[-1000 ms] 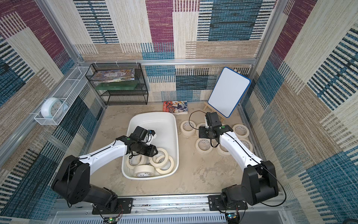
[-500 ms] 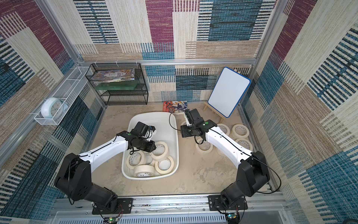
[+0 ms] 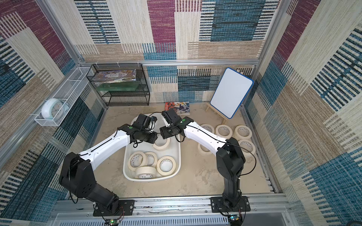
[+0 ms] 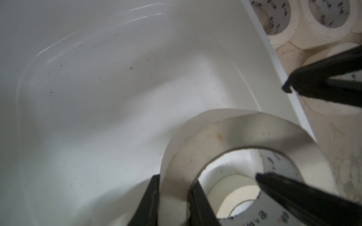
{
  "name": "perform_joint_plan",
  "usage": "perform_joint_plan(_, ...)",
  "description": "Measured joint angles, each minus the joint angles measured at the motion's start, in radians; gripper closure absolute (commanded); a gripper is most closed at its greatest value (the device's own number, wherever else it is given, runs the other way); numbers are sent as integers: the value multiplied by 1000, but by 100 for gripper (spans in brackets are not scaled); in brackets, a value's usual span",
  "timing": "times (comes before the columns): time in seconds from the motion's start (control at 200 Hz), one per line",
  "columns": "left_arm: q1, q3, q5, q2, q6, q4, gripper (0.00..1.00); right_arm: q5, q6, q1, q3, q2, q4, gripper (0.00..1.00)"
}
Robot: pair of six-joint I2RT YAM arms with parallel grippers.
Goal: Take out the art tape in the storage box
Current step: Pick up the art tape from the storage box.
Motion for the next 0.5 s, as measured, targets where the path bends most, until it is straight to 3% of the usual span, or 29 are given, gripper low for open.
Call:
perform_joint_plan(0.065, 1, 0, -2, 0, 0, -5, 87, -10, 0, 1, 6, 20, -1, 38)
perform_joint_plan(0.12, 1, 0, -2, -3, 0, -6, 87, -18, 0, 2, 7, 32, -1, 47)
perform_joint_plan(0.21, 0, 0, -10, -8, 0, -6, 87, -33, 0, 2, 7, 39, -1, 85)
perform_joint_plan(0.265, 1, -2, -20, -9, 18, 3, 84, -41, -18, 2, 6, 40, -10, 99)
perform_joint_plan(0.406, -1, -25, -23, -23, 25, 26, 77, -34, -50, 5, 4, 41, -31, 100)
perform_joint_plan(0.501, 0, -47, -27, -42, 19, 45, 65, -34, -51, 5, 6, 42, -26, 100)
